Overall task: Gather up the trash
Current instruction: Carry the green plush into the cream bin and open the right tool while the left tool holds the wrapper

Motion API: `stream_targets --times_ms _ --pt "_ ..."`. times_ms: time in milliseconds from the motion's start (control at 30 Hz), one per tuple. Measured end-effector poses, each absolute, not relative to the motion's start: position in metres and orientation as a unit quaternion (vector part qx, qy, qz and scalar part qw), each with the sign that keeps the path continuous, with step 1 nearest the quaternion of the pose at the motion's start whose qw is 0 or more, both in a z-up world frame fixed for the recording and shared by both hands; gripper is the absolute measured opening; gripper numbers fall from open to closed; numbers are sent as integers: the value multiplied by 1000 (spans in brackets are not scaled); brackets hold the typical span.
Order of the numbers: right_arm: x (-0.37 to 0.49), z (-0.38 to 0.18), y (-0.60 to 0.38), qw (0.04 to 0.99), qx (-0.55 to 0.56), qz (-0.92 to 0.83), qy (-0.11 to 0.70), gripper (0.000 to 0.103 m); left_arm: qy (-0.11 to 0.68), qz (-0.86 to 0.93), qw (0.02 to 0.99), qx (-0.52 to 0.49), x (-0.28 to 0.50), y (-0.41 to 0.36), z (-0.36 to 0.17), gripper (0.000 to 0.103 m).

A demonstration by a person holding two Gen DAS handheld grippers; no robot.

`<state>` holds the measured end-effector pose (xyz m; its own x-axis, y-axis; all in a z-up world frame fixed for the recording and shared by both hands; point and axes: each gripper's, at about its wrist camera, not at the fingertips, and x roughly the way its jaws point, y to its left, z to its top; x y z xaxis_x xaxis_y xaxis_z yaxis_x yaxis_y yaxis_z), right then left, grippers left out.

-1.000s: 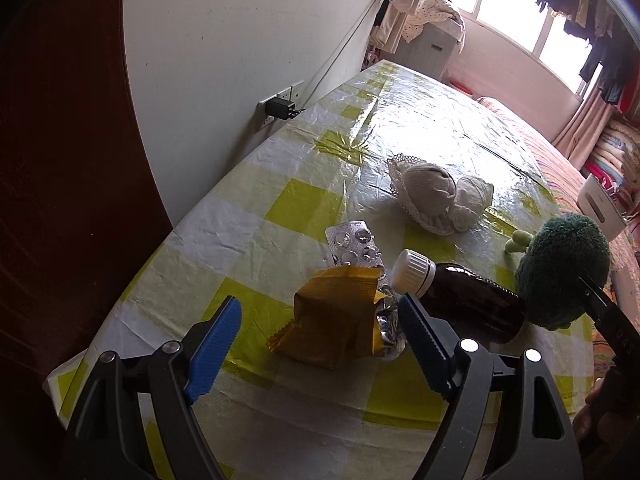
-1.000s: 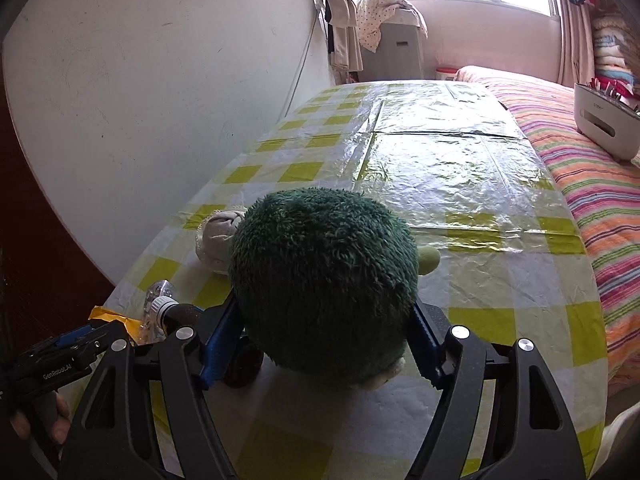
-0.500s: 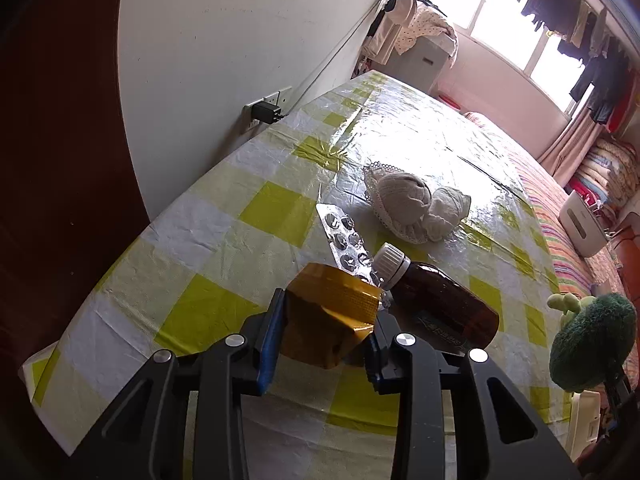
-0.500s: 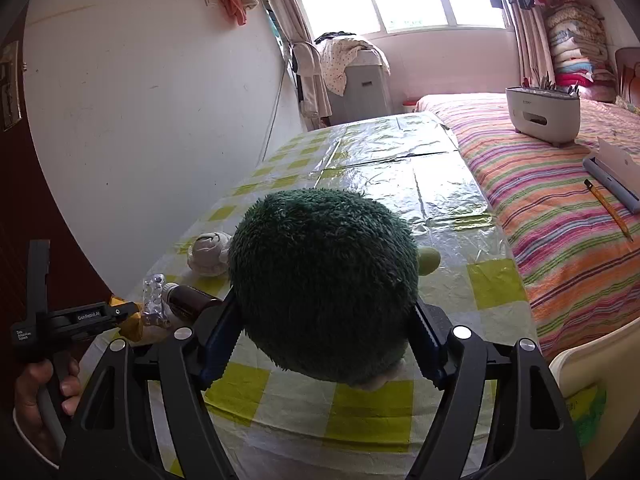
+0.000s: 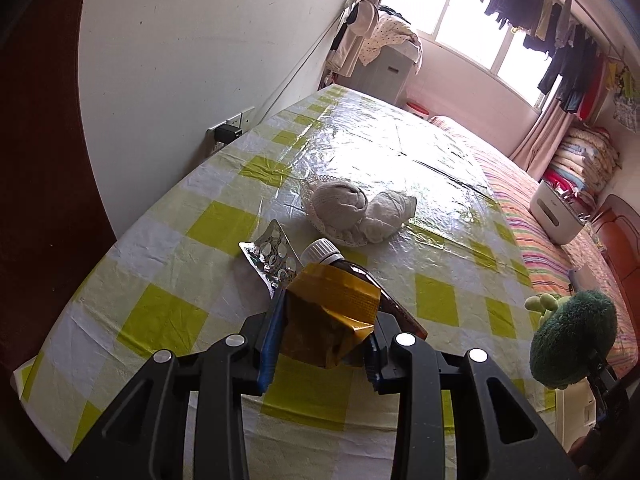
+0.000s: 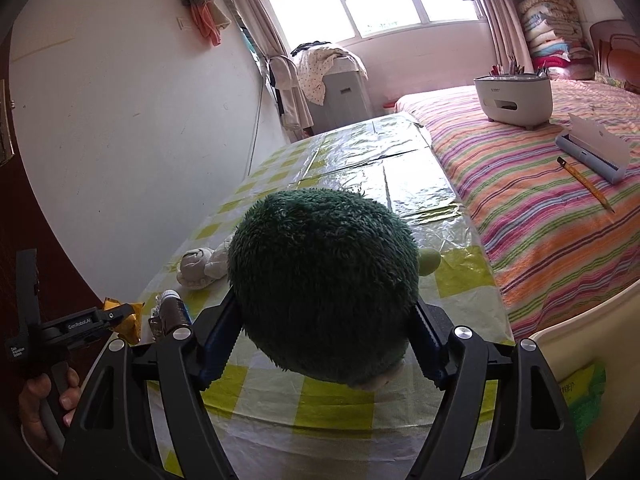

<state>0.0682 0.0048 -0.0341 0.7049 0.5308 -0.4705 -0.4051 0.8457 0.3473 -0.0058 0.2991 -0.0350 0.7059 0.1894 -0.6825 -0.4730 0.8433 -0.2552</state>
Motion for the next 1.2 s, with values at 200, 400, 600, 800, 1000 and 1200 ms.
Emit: stream_targets --times_ms 200,400,600,800,1000,1200 --pt "64 -38 -14 922 128 232 284 73 330 164 911 -186 -3 277 -30 33" --pt "60 -35 -33 925 141 220 275 74 329 144 918 -169 3 255 -30 33" --pt "48 -31 -56 930 156 211 259 74 335 126 920 -157 10 232 -34 33" --pt "42 -29 -85 933 180 192 246 75 338 105 925 -142 15 205 -35 33" --pt "36 -27 -111 937 198 171 233 75 327 85 934 -114 18 171 -28 33" --pt "28 -26 -135 940 213 154 219 76 328 54 937 -103 20 137 -25 33"
